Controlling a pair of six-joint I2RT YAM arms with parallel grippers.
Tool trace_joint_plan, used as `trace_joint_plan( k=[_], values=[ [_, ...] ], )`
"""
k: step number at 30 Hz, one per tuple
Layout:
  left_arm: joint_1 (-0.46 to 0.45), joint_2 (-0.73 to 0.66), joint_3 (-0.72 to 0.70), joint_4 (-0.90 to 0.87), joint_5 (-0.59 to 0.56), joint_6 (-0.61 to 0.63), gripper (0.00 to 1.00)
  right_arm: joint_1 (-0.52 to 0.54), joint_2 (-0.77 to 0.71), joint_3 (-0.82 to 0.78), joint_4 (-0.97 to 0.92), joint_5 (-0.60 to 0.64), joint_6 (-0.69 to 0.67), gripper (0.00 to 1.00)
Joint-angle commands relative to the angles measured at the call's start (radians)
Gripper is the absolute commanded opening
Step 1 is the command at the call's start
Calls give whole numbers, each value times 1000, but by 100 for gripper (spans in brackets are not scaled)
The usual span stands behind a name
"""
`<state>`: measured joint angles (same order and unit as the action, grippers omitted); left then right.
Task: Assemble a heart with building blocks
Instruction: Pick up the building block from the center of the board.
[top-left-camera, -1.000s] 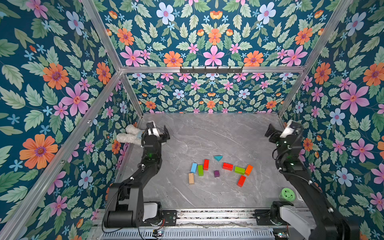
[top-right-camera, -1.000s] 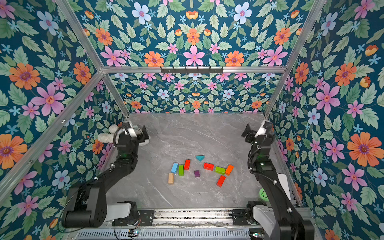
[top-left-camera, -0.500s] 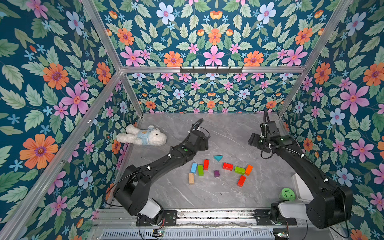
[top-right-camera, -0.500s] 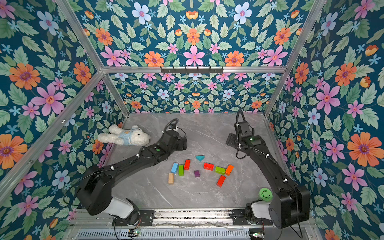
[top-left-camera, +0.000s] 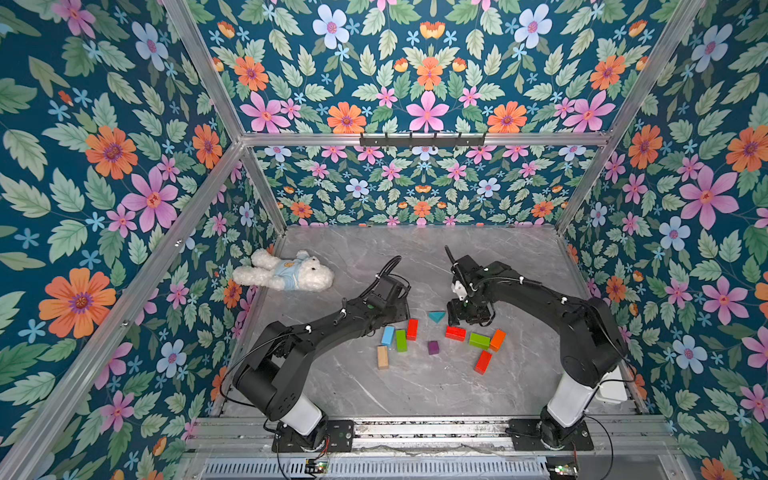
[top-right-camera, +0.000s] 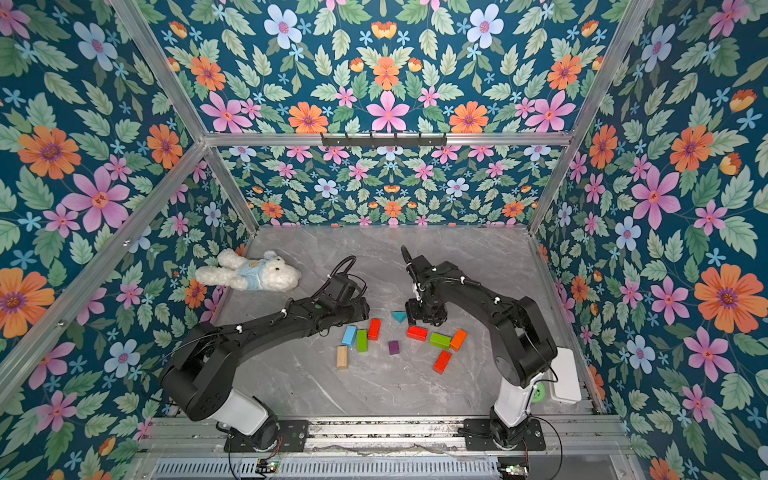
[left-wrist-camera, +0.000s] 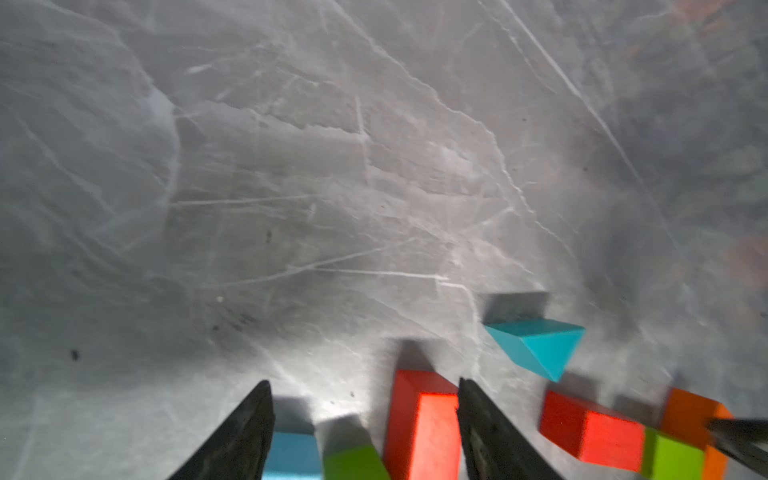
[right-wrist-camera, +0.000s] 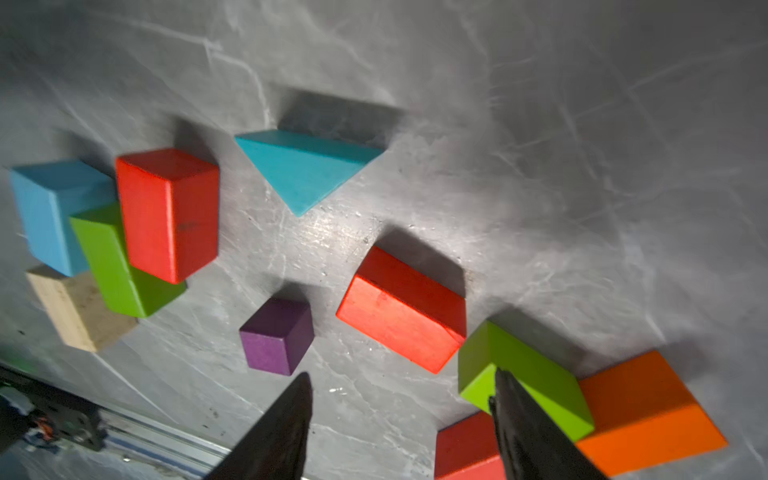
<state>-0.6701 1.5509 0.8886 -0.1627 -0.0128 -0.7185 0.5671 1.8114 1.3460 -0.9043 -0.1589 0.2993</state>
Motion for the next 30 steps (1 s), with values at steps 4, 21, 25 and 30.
trace_joint_plan(
  k=[4, 21, 25, 30],
  values=[
    [14, -22, -7, -18, -1, -21, 71, 70, 91, 32, -63, 56, -134, 69],
    [22, 8, 15, -26, 13, -3, 67, 79, 118, 8, 41, 162, -86, 62],
    [22, 16, 19, -24, 12, -2, 64, 79, 136, 27, 39, 182, -45, 51],
    [22, 27, 21, -26, 17, 5, 58, 79, 157, 47, -1, 195, 43, 20]
  ],
)
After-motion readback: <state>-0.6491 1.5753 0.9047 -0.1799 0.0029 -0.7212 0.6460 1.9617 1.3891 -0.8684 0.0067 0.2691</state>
